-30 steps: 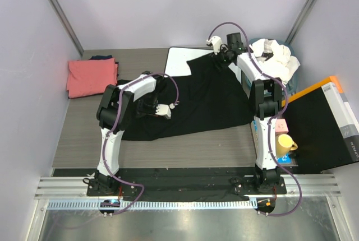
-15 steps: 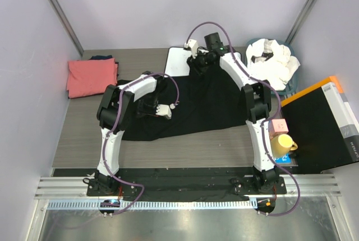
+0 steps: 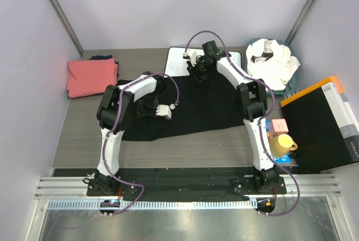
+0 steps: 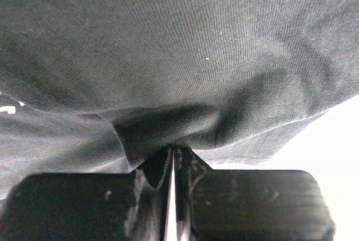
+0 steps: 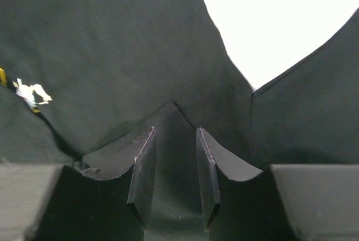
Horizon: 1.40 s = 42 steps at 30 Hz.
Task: Fold and stack the t-shirts
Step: Fold the flattened tshirt in 1/3 of the way
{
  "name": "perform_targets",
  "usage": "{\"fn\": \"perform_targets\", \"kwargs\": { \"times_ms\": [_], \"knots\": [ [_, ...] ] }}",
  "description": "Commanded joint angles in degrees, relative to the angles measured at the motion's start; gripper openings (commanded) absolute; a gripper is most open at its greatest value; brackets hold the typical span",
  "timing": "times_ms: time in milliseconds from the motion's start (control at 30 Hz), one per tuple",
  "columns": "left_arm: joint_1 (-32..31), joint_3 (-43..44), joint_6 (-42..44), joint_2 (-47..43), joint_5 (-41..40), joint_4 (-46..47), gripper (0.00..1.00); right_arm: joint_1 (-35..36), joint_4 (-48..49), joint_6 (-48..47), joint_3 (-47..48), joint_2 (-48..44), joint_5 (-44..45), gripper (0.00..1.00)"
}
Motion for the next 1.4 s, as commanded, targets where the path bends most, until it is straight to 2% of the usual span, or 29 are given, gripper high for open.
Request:
{"fn": "perform_targets", "kwargs": {
  "times_ms": [0, 300, 333, 533, 633, 1033, 1367],
  "knots": [
    [-0.41, -0.58, 0.03, -2.09, 2.49, 0.02, 0.00, 0.16, 0.18, -0.85, -0.14, 0.88, 0.96, 0.40],
    [0.11, -0.58, 0.11, -2.27, 1.35, -0.42, 0.00, 0.60, 0.18, -1.02, -1.10, 1.06, 1.22, 0.38],
    [0.20, -0.75, 0.11, -2.36, 1.26, -0.42, 0.00, 0.69, 0.18, -1.20, -1.37, 0.88, 1.31, 0.36],
    [1.70, -2.95, -0.50, -4.55, -0.93, -1.03, 0.00, 0.95, 0.18, -2.26, -2.07, 0.71, 2.28, 0.09],
    [2.75, -4.44, -0.85, -6.04, -1.90, -1.47, 0.00, 0.95, 0.18, -2.43, -2.07, 0.71, 2.37, 0.04],
    [6.18, -6.29, -1.12, -7.02, -4.81, -2.18, 0.00, 1.65, 0.97, -1.38, 0.65, 1.50, 2.63, 0.01],
    [7.50, -15.68, -1.91, -6.22, -3.40, 4.06, 0.00, 1.74, 2.38, -0.32, 1.71, 0.80, 2.98, 0.01]
  ]
}}
